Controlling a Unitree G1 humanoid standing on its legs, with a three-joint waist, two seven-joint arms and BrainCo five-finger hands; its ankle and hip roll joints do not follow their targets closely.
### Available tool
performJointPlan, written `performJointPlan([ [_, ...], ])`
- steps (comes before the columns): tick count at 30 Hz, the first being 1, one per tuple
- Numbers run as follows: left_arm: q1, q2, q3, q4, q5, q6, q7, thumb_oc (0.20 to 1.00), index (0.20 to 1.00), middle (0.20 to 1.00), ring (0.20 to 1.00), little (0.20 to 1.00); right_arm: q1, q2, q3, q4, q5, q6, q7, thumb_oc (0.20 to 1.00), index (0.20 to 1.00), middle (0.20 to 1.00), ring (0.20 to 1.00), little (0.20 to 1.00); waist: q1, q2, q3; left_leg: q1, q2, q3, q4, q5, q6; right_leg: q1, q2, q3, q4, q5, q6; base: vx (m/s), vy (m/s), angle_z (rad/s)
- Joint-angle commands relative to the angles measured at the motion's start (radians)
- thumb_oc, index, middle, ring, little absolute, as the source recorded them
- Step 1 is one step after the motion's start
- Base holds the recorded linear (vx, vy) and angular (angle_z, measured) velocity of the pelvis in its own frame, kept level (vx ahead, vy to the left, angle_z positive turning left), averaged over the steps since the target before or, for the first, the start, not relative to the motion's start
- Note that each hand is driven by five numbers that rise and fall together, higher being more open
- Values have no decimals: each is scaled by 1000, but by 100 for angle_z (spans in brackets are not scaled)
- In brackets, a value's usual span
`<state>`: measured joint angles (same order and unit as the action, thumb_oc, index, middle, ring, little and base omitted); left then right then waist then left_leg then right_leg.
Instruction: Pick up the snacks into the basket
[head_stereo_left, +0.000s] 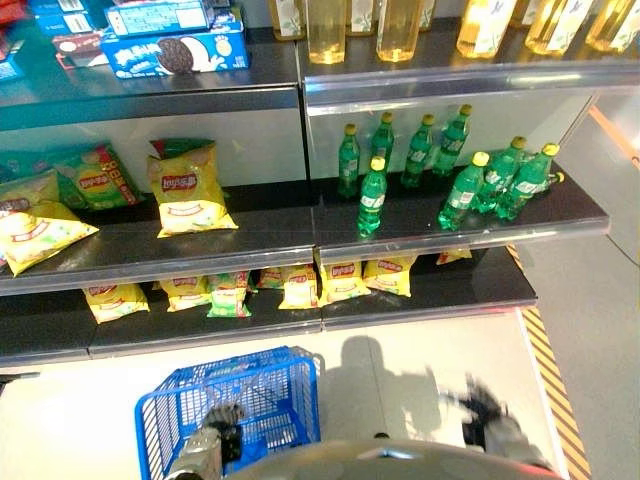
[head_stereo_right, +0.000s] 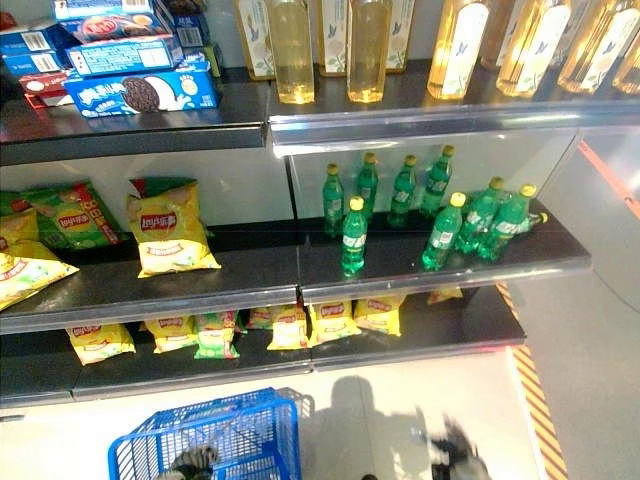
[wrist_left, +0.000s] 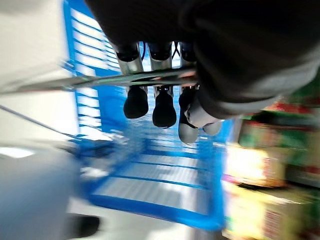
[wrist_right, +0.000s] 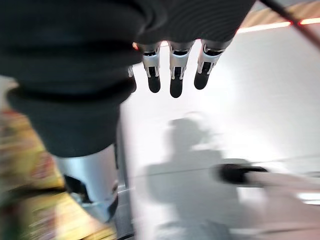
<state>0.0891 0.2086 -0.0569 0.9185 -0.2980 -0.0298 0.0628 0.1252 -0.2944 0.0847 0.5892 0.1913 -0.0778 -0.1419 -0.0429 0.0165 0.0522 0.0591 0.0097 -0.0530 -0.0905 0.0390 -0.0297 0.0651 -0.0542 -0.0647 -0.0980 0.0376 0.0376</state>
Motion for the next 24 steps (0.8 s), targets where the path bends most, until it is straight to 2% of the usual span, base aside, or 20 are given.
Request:
performJointPlan([
  [1,-99,45,43,-2,-23,-69,47,200,200,200,200,200,-96,-27,-48,-95,52,-92,-27,1000,1000,1000,1000,1000,-4,-36,30,-11,-24,-11,3,-67,6,13,-30,39,11,-68,83,0,14,9],
  [3,-106,55,41,-91,-43,-80,68,200,200,200,200,200,-115,-29,-65,-192,65,-116,-42,1000,1000,1000,1000,1000,1,-38,30,-11,-25,-17,3,-68,8,15,-33,36,11,-69,84,6,8,5],
  [9,-93,72,42,-244,-59,-91,71,200,200,200,200,200,-147,-59,-69,-341,32,-117,-32,1000,1000,1000,1000,1000,16,-47,33,-13,-26,-31,3,-69,10,17,-36,26,11,-72,86,1,0,4],
  [12,-80,56,60,-338,-145,-107,72,200,200,200,200,200,-184,-87,-73,-407,33,-118,-17,1000,1000,1000,1000,1000,31,-63,43,-21,-27,-41,3,-67,12,14,-37,21,11,-71,87,-18,-10,14],
  [19,-55,73,69,-496,-204,-131,77,200,200,200,200,200,-303,-116,-51,-362,44,-116,-38,1000,1000,1000,1000,1000,63,-89,70,-43,-26,-56,3,-60,16,-4,-32,10,11,-63,85,-38,-15,4],
  [24,-49,99,57,-615,-209,-141,83,200,200,200,200,200,-418,-143,-18,-256,77,-98,-64,1000,1000,1000,1000,1000,94,-106,100,-64,-28,-75,7,-50,17,-24,-26,-1,28,-64,78,-29,-17,13],
])
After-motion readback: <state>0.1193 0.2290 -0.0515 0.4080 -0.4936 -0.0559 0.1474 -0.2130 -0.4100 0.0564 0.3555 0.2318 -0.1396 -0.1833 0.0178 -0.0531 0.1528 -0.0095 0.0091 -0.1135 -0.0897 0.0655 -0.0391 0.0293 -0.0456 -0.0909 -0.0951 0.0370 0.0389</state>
